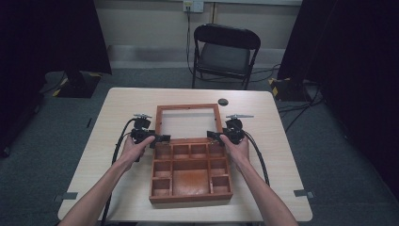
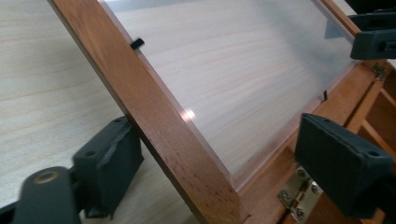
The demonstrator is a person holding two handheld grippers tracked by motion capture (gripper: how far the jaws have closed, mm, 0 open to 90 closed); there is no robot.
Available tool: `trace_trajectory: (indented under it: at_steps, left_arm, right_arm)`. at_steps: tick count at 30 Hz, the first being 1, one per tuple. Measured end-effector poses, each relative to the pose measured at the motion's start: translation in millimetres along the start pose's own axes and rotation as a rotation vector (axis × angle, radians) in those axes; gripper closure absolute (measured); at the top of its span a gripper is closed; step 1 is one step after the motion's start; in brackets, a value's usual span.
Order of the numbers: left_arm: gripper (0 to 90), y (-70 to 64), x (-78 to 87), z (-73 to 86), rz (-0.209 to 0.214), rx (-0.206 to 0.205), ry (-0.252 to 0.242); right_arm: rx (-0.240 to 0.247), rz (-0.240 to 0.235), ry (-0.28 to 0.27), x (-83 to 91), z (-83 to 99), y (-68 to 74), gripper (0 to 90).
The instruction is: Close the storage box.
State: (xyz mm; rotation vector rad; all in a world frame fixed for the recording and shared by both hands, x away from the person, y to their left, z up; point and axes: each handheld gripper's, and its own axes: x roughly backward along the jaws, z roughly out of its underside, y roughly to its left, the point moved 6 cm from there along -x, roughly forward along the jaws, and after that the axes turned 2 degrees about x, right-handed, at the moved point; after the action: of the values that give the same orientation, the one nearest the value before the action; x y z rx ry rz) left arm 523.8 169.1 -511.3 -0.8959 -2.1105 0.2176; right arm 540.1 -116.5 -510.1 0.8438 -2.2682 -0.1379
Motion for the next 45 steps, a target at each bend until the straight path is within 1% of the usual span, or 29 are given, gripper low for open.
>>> trace_trajectory:
  at_steps: [1,4,6,11,12,15,18,21,23,24,25,27,28,30,31,33,37,39,41,42,43,45]
  left_arm:
    - [18.2,-0.8,0.4,-0.2,0.005,-0.004,-0.005]
    - [20.0,-3.3,1.7,-1.2,0.0,-0.036,-0.021]
    - [20.4,-4.5,2.2,-1.8,-0.005,-0.048,-0.022]
    - [22.7,-4.8,3.8,-3.0,-0.007,-0.048,-0.027]
    - [23.0,-4.6,4.0,-3.2,-0.009,-0.053,-0.027]
    - [22.9,-5.2,4.1,-3.4,-0.014,-0.052,-0.026]
    - [23.7,-5.3,5.4,-4.6,-0.017,-0.056,-0.026]
    - [23.5,-6.9,9.0,-6.8,-0.001,-0.042,-0.042]
    - [24.9,-8.0,12.0,-9.2,0.0,-0.042,-0.052]
    - [25.6,-9.1,14.6,-11.5,-0.001,-0.037,-0.064]
    - [26.5,-9.1,14.6,-11.5,-0.001,-0.037,-0.064]
    - [29.9,-9.1,18.2,-13.9,-0.007,-0.038,-0.086]
    - [29.9,-9.2,19.8,-14.8,-0.011,-0.039,-0.096]
    - [34.8,-8.6,23.6,-15.8,-0.023,-0.05,-0.107]
    - [36.1,-8.6,23.6,-15.8,-0.023,-0.05,-0.107]
    - [36.7,-8.6,24.2,-15.9,-0.037,-0.064,-0.114]
    - [36.9,-9.2,25.3,-16.1,-0.032,-0.073,-0.111]
    - [36.7,-9.7,26.2,-16.3,-0.023,-0.068,-0.115]
    - [36.6,-9.9,27.4,-16.8,-0.026,-0.081,-0.114]
    - [36.7,-10.9,27.6,-17.0,-0.026,-0.075,-0.117]
    - [37.1,-11.2,28.2,-17.2,-0.031,-0.079,-0.118]
    - [41.5,-11.2,31.3,-18.2,-0.034,-0.09,-0.126]
  right_arm:
    - [0.007,0.002,-0.008,1.3,-1.0,-0.1,26.0]
    - [0.017,0.011,-0.024,6.1,-4.6,0.1,31.1]
    - [0.017,0.007,-0.029,8.4,-6.0,0.5,31.5]
    - [0.016,0.005,-0.037,10.6,-7.4,1.0,32.3]
    - [0.015,0.004,-0.038,10.8,-7.6,0.9,32.2]
    - [0.014,-0.005,-0.041,11.3,-7.6,1.5,30.8]
    - [0.001,-0.009,-0.044,11.8,-8.3,2.1,30.2]
    - [0.006,-0.013,-0.053,14.3,-10.2,2.8,31.0]
    - [0.007,-0.016,-0.057,15.6,-11.0,3.3,31.4]
    - [0.009,-0.025,-0.07,19.1,-13.7,4.7,32.0]
    - [0.009,-0.025,-0.07,19.1,-13.7,4.7,32.0]
    - [0.011,-0.031,-0.081,22.0,-15.8,6.1,33.0]
    - [0.011,-0.031,-0.081,22.0,-15.8,6.1,33.0]
    - [0.01,-0.04,-0.089,23.8,-17.1,7.6,32.9]
    - [0.011,-0.041,-0.092,24.4,-17.6,8.0,32.7]
    - [0.012,-0.043,-0.094,24.9,-18.0,8.3,32.6]
    - [0.007,-0.051,-0.098,26.2,-18.6,9.0,32.6]
    - [0.008,-0.053,-0.101,26.5,-19.0,9.0,32.9]
    - [0.009,-0.053,-0.102,27.2,-19.2,9.1,32.9]
    - [0.009,-0.055,-0.104,27.7,-19.6,9.4,33.4]
    - [0.009,-0.052,-0.104,28.3,-19.7,9.4,33.9]
    - [0.016,-0.045,-0.105,30.4,-20.2,10.1,35.3]
